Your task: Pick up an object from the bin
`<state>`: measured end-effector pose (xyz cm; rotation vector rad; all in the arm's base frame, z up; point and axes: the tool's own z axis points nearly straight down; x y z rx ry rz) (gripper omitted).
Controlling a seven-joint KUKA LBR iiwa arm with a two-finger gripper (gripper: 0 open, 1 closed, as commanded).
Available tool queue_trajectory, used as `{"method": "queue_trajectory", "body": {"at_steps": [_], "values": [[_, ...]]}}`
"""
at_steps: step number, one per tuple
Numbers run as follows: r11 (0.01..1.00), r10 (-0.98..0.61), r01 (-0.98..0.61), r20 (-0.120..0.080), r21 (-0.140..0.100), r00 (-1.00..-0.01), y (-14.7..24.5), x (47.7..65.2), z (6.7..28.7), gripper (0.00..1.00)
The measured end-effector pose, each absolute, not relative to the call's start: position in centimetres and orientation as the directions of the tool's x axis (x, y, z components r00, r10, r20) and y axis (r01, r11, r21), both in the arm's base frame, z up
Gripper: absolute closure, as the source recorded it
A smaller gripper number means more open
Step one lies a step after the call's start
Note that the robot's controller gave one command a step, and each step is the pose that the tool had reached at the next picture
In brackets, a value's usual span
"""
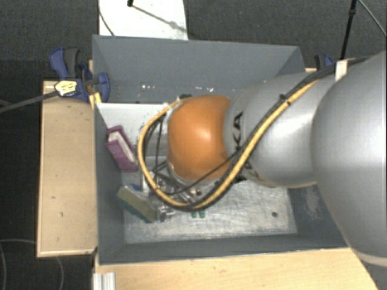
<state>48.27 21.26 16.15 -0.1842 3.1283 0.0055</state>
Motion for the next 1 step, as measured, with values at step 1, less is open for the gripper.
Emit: {"method": "queue_trajectory", "body": {"at_steps": [1], "values": [[0.990, -0.138, -0.138, -0.010, 0.003, -0.990, 21.46, 47.99, 23.77, 1.00]]}}
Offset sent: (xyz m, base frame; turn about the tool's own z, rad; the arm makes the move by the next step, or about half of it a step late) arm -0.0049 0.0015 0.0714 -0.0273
